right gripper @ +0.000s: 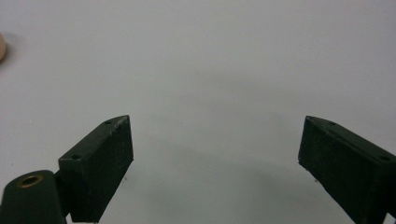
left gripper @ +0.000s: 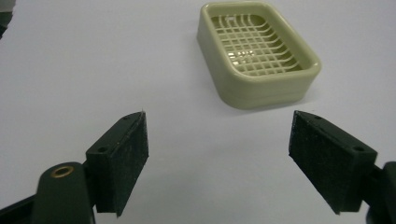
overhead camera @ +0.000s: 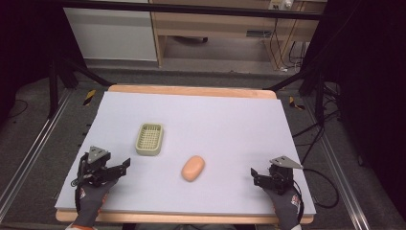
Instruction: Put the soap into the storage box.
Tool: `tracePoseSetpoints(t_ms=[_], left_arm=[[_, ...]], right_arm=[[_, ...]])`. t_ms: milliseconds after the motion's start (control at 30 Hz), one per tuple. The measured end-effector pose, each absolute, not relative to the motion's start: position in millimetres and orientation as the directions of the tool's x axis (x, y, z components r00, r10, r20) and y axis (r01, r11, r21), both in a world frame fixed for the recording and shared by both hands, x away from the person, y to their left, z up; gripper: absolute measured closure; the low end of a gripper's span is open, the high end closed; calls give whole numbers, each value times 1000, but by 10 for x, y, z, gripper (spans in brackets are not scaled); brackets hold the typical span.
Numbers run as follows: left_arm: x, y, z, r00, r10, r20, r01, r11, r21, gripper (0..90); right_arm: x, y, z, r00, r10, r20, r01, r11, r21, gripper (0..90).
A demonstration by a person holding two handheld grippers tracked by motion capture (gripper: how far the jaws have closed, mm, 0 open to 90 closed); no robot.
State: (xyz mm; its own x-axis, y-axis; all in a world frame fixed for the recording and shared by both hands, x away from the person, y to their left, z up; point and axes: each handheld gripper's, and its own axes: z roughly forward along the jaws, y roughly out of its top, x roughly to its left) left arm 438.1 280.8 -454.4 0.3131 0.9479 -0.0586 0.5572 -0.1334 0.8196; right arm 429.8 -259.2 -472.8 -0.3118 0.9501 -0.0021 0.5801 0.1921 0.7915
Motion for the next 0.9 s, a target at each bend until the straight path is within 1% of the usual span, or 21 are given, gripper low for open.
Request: tracePoseSetpoints(t_ms=[133, 167, 300, 533, 900], left_arm=[[4346, 2748, -4492, 335, 940, -64, 539, -135, 832, 190], [4343, 2733, -4488, 338, 939, -69, 535, -131, 834, 190], [4336, 2681, -4468, 355, 932, -71, 536, -140, 832, 190], [4315, 2551, -4419, 391, 918, -64, 525, -165, 835, 190], [4312, 2352, -4344, 445, 894, -52, 507, -204, 838, 189]], right_arm=[[4310, -2598, -4741, -307, 951, -10, 583, 197, 788, 101], [4305, -2601, -4730, -303, 953, 6, 590, 183, 786, 98], [4310, -2616, -4733, -290, 957, 7, 594, 174, 785, 88], [4316, -2610, -4739, -289, 957, -5, 594, 184, 783, 88], [4319, -2616, -4736, -286, 958, 6, 601, 174, 780, 88]])
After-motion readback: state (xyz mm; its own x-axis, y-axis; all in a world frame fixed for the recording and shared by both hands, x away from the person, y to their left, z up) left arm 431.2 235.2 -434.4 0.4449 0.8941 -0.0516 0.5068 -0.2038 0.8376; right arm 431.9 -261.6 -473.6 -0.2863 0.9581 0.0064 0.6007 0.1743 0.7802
